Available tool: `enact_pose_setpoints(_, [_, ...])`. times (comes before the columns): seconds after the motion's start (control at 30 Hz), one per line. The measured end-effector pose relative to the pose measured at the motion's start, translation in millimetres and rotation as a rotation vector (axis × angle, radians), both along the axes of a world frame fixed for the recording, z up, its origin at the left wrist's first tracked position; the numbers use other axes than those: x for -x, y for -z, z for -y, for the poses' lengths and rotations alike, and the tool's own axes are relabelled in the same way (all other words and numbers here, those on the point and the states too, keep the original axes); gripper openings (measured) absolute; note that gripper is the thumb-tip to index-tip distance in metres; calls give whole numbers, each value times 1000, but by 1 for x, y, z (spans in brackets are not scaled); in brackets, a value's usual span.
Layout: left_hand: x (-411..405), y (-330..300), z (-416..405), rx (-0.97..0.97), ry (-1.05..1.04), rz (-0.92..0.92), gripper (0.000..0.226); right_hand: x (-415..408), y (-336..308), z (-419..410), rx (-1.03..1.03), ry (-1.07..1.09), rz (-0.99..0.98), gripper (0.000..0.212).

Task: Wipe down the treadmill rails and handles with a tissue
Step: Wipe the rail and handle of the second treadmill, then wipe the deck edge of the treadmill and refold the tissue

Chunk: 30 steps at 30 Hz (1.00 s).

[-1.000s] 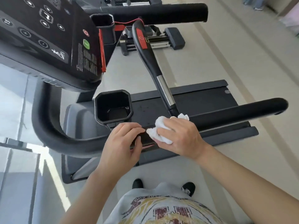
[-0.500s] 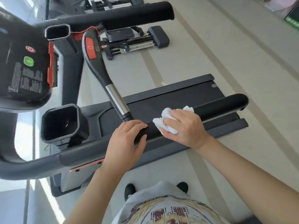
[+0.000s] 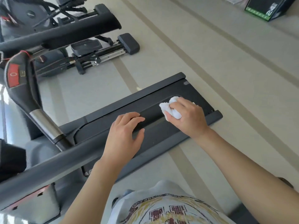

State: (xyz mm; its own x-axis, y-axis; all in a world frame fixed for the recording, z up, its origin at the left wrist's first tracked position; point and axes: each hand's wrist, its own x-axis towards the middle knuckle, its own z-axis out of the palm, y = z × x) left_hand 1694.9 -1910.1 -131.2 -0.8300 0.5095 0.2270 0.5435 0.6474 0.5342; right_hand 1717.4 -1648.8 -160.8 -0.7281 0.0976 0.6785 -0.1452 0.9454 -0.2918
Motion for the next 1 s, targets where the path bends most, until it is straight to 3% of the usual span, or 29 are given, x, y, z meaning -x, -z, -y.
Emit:
enact_pose_setpoints(0.3, [2, -8, -140, 21, 335, -17, 28, -91, -10, -98, 295, 309, 199, 29])
enact_pose_setpoints(0.77, [-4, -10, -390, 26, 1034, 41, 27, -207, -22, -206, 637, 856, 218, 26])
enact_pose_setpoints(1.0, [-26, -19, -493, 42, 1328, 114, 30, -243, -47, -220, 791, 1223, 179, 42])
